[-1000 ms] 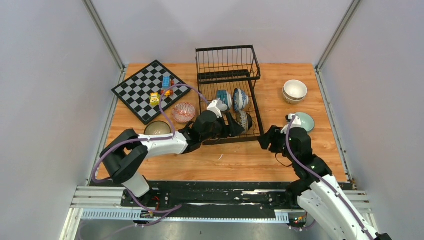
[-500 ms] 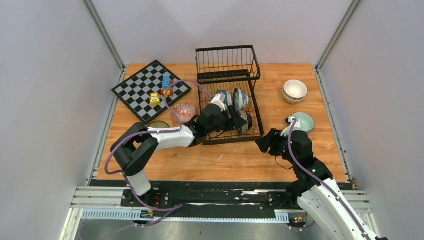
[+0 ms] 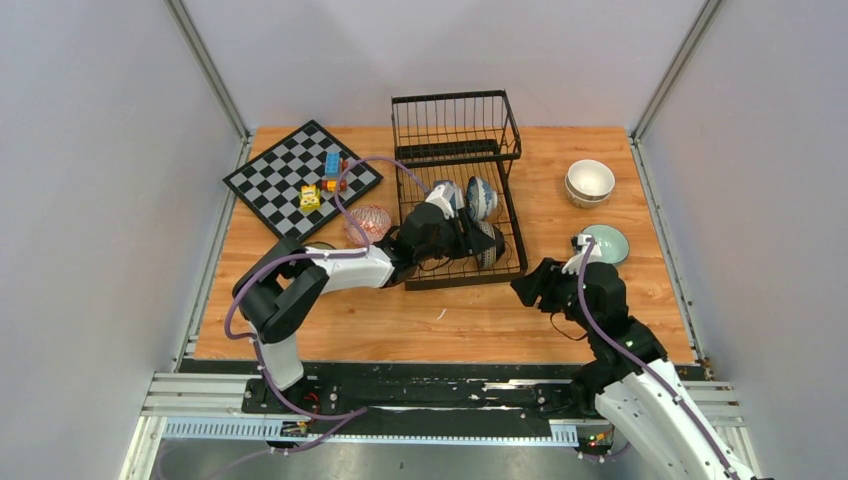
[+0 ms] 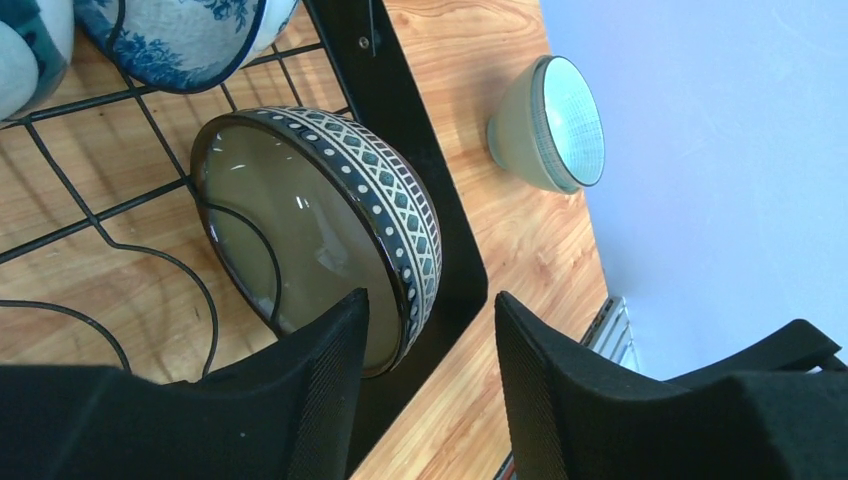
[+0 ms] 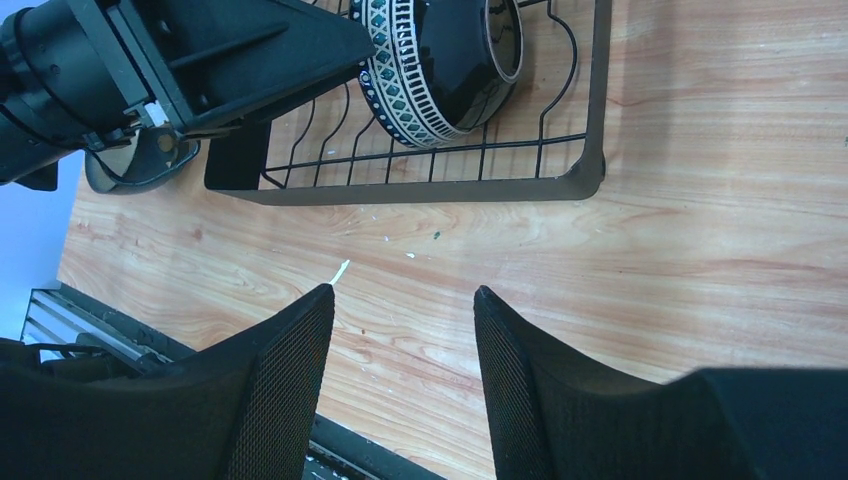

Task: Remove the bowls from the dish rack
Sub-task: Pick up the bowl from the dish rack.

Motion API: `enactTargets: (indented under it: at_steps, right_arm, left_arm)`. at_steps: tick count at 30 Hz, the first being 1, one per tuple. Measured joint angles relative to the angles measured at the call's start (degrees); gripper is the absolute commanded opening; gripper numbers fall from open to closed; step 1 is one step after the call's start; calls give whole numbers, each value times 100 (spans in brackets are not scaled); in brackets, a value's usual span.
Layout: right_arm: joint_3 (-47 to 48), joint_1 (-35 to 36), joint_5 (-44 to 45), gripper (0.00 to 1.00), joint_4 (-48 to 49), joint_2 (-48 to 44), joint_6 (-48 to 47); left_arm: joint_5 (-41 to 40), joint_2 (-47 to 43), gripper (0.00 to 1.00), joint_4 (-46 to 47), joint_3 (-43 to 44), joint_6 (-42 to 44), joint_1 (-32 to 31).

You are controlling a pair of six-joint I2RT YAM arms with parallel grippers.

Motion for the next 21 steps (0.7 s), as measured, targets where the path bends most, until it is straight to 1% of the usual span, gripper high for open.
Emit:
enactTargets:
  at_steps: [13,16,21]
  right_arm:
    - [0,0,2,57,-238,-13,-2]
    - [0,0,2,57,-240,-11,-2]
    - [0,0,0,57,-240,-11,-2]
  left_arm:
    - [280,302,36,223,28,-4,37]
    - [343,310,32,396,24,-26,66]
    - [505,391,28,874,-46,-114,140]
